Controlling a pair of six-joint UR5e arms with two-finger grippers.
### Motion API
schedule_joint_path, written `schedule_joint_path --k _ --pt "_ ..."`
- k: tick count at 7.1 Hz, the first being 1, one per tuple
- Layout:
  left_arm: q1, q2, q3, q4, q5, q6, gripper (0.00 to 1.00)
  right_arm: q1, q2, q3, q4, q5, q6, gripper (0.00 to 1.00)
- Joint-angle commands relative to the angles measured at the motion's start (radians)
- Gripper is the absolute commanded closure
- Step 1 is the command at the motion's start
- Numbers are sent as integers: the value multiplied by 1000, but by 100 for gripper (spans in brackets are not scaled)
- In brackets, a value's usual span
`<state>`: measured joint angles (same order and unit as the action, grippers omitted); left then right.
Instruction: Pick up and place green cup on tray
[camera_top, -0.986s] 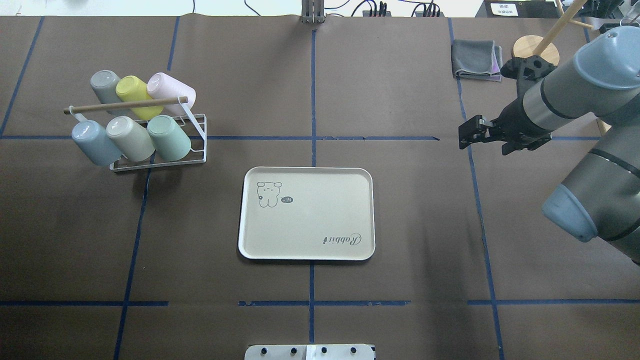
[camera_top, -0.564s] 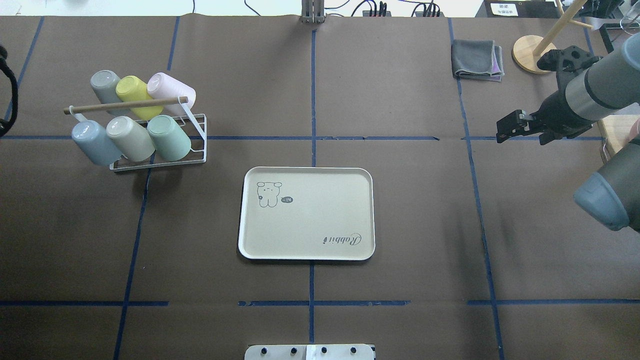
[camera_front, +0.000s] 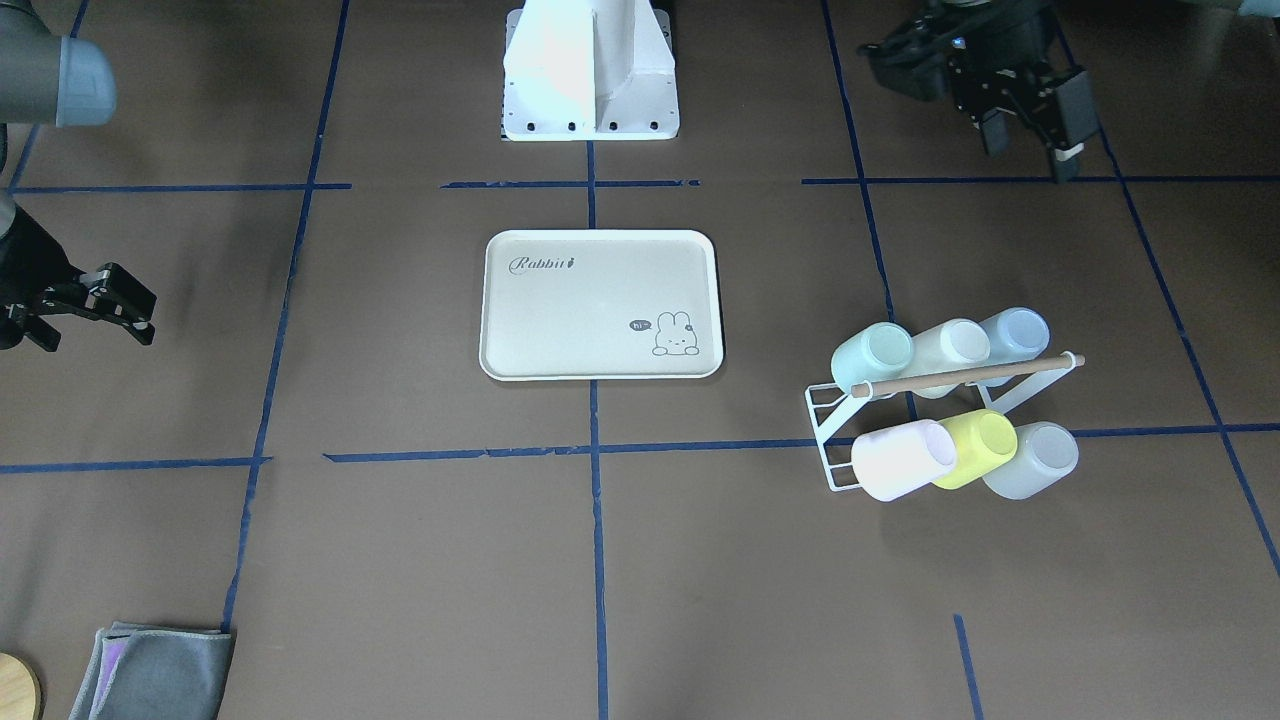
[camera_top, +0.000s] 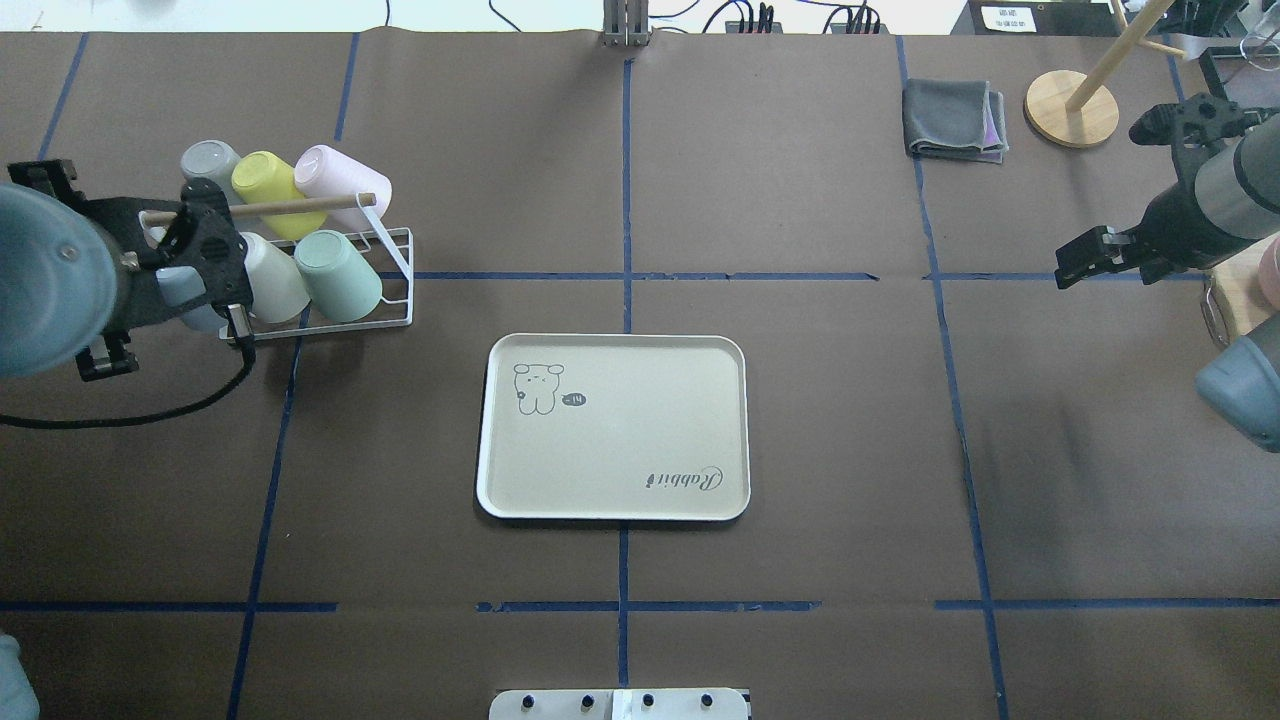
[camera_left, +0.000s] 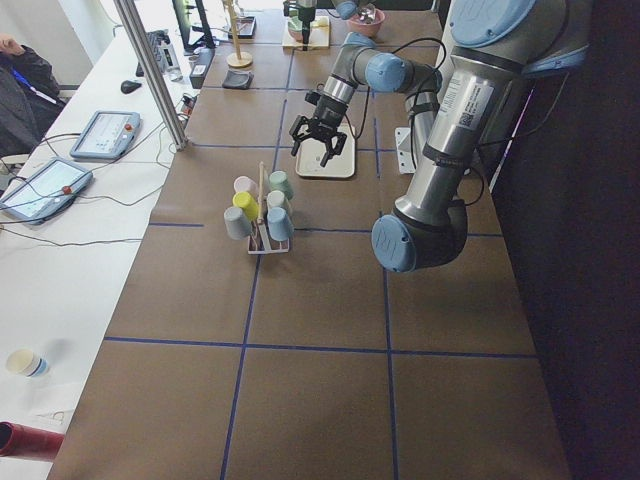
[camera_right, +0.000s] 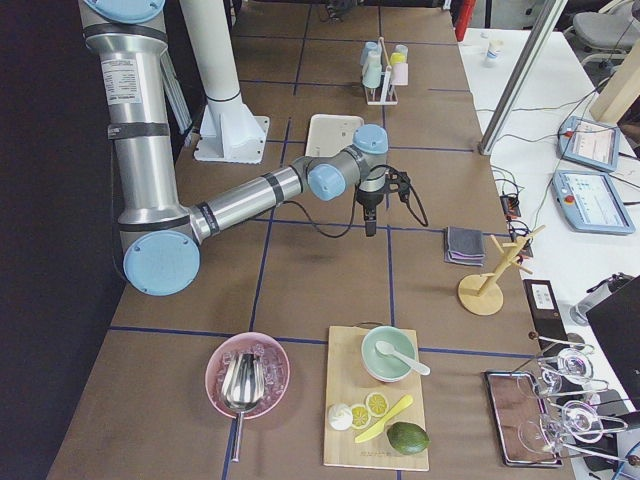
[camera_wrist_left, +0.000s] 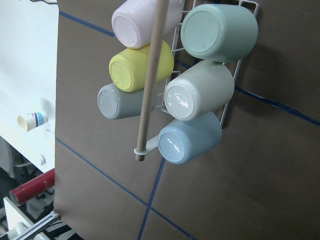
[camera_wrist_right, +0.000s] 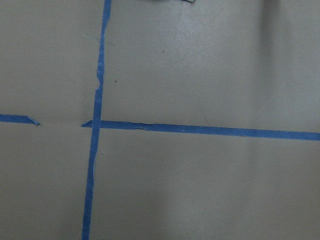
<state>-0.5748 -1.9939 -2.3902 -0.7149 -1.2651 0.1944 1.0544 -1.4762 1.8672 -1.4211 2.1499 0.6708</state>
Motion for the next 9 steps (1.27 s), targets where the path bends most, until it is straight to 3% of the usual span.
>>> schedule_joint_path --k 1,4,6,7,9 --pt "117 -14 34 51 216 174 2 6 -6 -6 1 1 -16 0" --pt "179 -94 225 57 416 420 2 7 -4 -8 1 1 -10 0" --pt "214 -115 290 58 444 427 1 6 -9 -8 1 -1 -10 0" --pt "261 -115 351 81 526 428 1 6 -10 -11 1 -1 -7 0" --pt "277 -123 420 83 573 473 1 6 -13 -19 2 -1 -5 0"
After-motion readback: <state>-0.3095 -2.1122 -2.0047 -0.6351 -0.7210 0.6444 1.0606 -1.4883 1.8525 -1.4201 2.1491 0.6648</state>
